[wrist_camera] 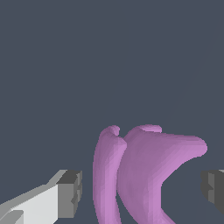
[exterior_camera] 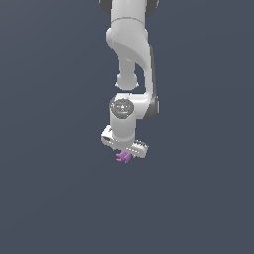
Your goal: Pick up the object and move it to a goal position.
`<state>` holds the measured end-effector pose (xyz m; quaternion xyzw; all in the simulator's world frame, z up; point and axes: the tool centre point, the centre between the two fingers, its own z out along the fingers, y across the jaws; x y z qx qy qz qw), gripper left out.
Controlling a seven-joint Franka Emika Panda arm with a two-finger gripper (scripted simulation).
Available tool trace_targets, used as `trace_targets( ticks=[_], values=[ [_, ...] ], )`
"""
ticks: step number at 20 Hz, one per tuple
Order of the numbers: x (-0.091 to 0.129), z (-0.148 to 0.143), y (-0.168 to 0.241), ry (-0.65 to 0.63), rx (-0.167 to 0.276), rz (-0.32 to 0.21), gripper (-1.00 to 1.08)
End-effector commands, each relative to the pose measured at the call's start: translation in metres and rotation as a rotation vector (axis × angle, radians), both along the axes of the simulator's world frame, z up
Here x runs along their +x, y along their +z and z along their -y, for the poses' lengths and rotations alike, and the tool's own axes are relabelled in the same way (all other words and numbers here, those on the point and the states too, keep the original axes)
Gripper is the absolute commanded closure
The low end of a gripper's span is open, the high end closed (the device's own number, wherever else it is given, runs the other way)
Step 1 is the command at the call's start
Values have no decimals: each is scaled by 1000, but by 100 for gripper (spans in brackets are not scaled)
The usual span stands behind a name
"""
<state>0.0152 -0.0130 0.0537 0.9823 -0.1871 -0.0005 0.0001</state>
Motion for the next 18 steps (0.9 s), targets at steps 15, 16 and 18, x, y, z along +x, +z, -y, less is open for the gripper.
trace_targets(
  ticks=[15, 16, 18],
  values=[
    [1, 0, -13, -1, 0, 1, 108],
    [1, 0, -13, -1, 0, 1, 108],
    [1, 0, -12, -1, 0, 1, 108]
  ],
)
